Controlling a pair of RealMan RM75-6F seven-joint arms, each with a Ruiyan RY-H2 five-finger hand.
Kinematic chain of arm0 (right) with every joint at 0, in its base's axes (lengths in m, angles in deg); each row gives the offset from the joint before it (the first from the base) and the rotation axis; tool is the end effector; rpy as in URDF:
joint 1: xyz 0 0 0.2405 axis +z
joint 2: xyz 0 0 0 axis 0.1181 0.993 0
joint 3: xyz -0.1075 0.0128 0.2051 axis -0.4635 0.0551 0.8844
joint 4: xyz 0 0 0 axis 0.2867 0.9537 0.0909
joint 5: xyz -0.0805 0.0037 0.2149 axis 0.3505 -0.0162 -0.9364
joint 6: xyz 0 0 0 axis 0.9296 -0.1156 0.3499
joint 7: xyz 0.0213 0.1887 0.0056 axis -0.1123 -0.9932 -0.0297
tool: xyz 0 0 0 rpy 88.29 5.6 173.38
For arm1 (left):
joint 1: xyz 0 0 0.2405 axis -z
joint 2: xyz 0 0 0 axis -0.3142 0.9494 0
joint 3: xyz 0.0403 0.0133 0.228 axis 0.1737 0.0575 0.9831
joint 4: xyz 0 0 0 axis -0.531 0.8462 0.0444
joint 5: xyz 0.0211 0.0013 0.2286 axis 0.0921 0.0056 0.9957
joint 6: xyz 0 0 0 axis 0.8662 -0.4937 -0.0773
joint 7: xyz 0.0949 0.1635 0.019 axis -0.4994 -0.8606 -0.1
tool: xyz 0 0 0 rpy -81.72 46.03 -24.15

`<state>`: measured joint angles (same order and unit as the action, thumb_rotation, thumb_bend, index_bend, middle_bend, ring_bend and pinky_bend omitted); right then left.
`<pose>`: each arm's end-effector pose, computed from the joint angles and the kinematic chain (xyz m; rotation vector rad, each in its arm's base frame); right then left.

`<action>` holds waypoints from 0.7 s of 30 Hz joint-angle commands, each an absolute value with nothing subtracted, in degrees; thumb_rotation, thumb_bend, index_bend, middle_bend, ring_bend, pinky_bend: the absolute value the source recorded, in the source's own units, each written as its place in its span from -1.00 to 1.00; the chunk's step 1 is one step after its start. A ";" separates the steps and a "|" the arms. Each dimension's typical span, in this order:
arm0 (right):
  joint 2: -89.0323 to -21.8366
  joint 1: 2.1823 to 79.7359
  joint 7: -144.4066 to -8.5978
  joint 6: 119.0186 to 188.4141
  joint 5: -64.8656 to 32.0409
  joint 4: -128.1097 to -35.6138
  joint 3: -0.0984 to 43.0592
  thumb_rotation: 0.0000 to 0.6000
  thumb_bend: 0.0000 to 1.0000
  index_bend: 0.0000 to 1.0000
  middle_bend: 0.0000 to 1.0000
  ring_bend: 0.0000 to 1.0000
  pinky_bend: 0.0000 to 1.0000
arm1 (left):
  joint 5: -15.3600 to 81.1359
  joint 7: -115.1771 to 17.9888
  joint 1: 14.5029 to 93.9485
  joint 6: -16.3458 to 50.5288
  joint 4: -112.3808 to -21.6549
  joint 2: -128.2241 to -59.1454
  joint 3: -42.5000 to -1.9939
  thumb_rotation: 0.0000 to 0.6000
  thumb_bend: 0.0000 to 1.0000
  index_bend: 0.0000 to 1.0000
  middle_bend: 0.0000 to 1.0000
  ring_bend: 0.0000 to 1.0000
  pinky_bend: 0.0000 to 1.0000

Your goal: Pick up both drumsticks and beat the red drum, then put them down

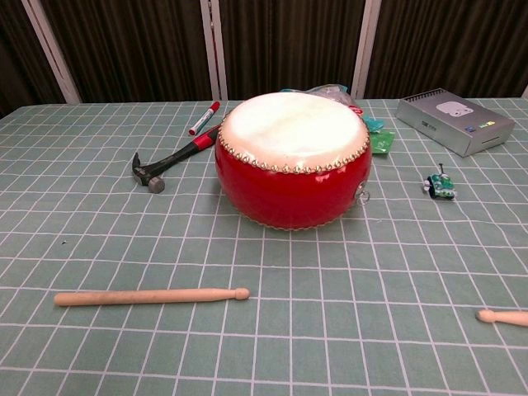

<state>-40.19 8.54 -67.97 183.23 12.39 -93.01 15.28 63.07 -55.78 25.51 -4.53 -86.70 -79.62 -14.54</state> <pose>-0.2958 -0.2137 0.1428 1.3832 -0.6436 0.8804 -0.2634 0.2264 0.0931 -1.5196 -0.8145 -0.9359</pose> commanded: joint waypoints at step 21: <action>-39.30 8.71 -66.55 180.45 12.35 -96.52 13.74 1.00 -0.48 -0.89 0.20 0.48 0.58 | 62.32 -54.80 25.82 -3.66 -87.34 -79.65 -14.74 1.00 -1.00 -1.00 -1.00 -1.00 -1.00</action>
<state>-39.39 8.70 -66.60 180.98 12.32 -95.79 14.10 62.32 -54.79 25.81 -3.67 -87.33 -79.65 -14.74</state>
